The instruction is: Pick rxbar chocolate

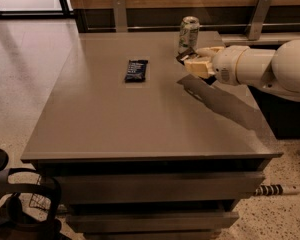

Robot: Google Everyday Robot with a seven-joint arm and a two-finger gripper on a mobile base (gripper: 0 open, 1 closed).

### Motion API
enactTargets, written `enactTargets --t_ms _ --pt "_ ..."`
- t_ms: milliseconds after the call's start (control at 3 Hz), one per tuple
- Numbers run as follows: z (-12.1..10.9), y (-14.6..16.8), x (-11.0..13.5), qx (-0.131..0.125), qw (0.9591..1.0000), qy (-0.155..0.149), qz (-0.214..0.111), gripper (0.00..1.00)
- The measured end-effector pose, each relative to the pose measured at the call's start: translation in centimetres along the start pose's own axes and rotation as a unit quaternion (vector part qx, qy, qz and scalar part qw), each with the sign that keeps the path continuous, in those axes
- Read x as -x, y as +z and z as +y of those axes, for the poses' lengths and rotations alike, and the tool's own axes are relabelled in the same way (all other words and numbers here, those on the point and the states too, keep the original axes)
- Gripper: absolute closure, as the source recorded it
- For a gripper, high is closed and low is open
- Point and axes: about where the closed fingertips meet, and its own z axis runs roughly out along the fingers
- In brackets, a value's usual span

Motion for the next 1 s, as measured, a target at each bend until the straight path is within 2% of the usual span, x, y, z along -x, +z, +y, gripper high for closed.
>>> enactTargets --t_ms 333,667,1000 --pt "-0.4 -1.5 2.9 -0.001 0.9990 -0.032 -0.032 1.00" --pt "-0.5 -3.4 5.8 -0.001 0.9951 -0.069 -0.072 1.00" --pt "-0.1 -4.2 7.8 0.013 0.9903 -0.089 -0.106 1.00"
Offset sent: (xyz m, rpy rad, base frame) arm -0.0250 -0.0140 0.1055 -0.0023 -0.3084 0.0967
